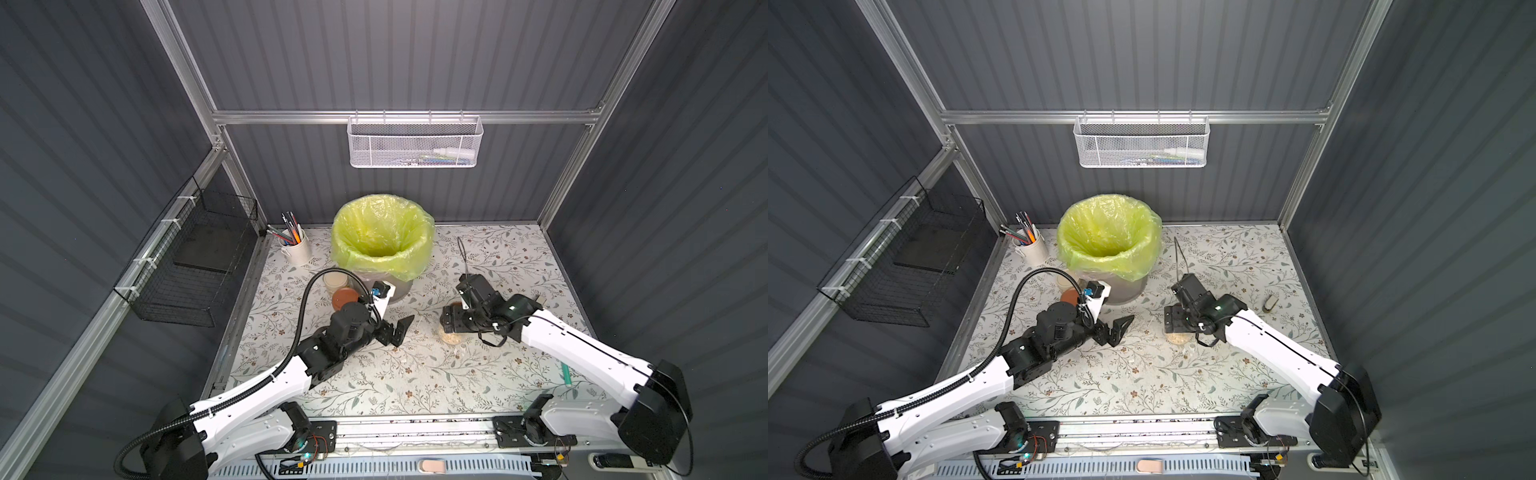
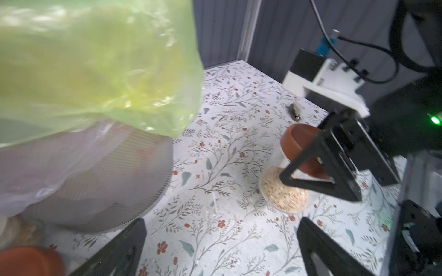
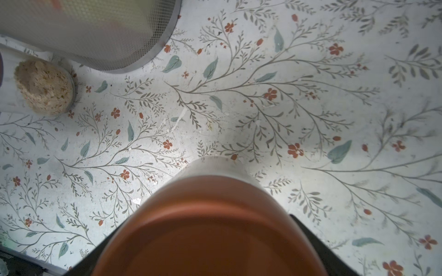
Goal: Empty expired oatmeal from jars
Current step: Pick up the jar from the center of the board.
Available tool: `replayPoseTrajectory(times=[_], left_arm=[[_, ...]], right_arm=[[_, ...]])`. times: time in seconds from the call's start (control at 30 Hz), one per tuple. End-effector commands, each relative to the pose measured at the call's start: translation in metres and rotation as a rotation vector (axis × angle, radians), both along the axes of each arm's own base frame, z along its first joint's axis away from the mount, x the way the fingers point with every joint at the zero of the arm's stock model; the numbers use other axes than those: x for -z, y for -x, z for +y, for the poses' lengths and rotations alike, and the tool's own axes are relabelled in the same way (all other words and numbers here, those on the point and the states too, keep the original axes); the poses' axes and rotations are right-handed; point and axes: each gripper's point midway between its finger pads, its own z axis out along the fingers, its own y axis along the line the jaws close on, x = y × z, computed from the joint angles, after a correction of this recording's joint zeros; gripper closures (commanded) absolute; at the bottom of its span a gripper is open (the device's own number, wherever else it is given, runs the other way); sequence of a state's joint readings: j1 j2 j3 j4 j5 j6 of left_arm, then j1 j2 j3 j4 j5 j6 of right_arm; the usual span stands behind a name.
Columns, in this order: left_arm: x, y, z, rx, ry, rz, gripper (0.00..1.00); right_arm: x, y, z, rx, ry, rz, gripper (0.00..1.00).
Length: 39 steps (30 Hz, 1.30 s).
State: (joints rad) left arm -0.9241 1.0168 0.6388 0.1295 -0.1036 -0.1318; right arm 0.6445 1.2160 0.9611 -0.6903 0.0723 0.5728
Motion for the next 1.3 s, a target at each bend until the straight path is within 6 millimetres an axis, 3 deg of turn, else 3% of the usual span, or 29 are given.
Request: replayPoseTrajectory(times=[0.0, 0.3, 0.47, 0.7, 1.27], left_arm=[[-0.02, 0.013, -0.021, 0.076, -0.007, -0.095, 0.0], [-0.011, 0.025, -0.075, 0.162, -0.052, -0.103, 0.0], [-0.007, 0.025, -0.1, 0.216, -0.047, -0.124, 0.0], [-0.002, 0.024, -0.115, 0.283, -0.108, -0.171, 0.0], [0.008, 0.032, -0.133, 0.396, -0.03, -0.141, 0.0]], right_arm=[[-0.023, 0.001, -0.007, 0.019, -0.076, -0.007, 0.35], [-0.049, -0.002, -0.026, 0.034, -0.161, 0.021, 0.34], [-0.062, -0.01, -0.024, 0.02, -0.196, 0.003, 0.34], [-0.07, -0.018, -0.023, 0.05, -0.217, 0.001, 0.34], [-0.074, -0.006, -0.02, 0.06, -0.262, 0.035, 0.35]])
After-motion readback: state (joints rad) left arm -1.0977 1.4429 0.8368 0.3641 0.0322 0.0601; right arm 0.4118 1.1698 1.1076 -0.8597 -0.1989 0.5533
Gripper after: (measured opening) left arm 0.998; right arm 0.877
